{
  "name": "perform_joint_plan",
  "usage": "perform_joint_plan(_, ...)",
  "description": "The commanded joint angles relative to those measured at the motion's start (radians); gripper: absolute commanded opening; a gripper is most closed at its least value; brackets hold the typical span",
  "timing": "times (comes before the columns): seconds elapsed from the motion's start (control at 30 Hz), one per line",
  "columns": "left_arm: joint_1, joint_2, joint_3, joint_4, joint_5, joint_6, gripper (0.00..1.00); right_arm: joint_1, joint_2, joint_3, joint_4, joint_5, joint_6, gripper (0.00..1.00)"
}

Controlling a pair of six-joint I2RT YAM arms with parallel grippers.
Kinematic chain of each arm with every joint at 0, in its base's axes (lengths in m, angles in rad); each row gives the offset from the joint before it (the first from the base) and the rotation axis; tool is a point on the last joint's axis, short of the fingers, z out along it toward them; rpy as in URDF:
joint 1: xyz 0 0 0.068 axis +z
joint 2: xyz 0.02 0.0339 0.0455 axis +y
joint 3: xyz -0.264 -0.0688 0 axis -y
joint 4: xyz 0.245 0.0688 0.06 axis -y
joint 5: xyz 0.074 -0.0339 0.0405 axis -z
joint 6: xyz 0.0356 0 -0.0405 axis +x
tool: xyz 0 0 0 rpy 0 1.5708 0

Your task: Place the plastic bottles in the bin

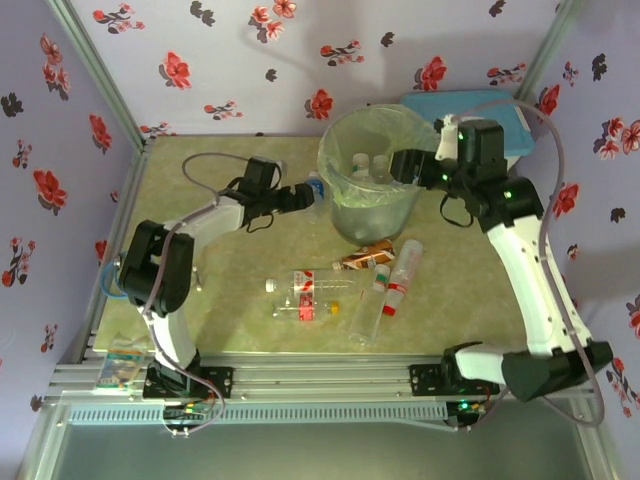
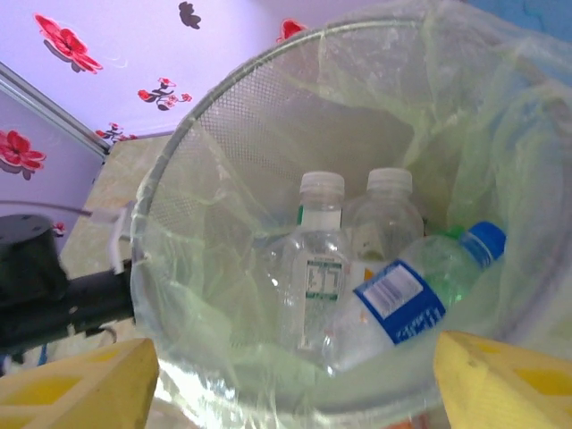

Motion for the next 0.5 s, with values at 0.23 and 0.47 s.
perform_joint_plan(0.23,-0.043,0.167,0.134,-0.023,-0.024,-0.011,0.95,-0.022,-0.211,-0.184,-0.004,0.044,0.05,0.87)
perform_joint_plan(0.47,-0.061,0.21,0.13,-0.032,-0.063,-0.028,0.87,-0.043,-0.268,-0.25,0.015,0.047,0.065,0.86)
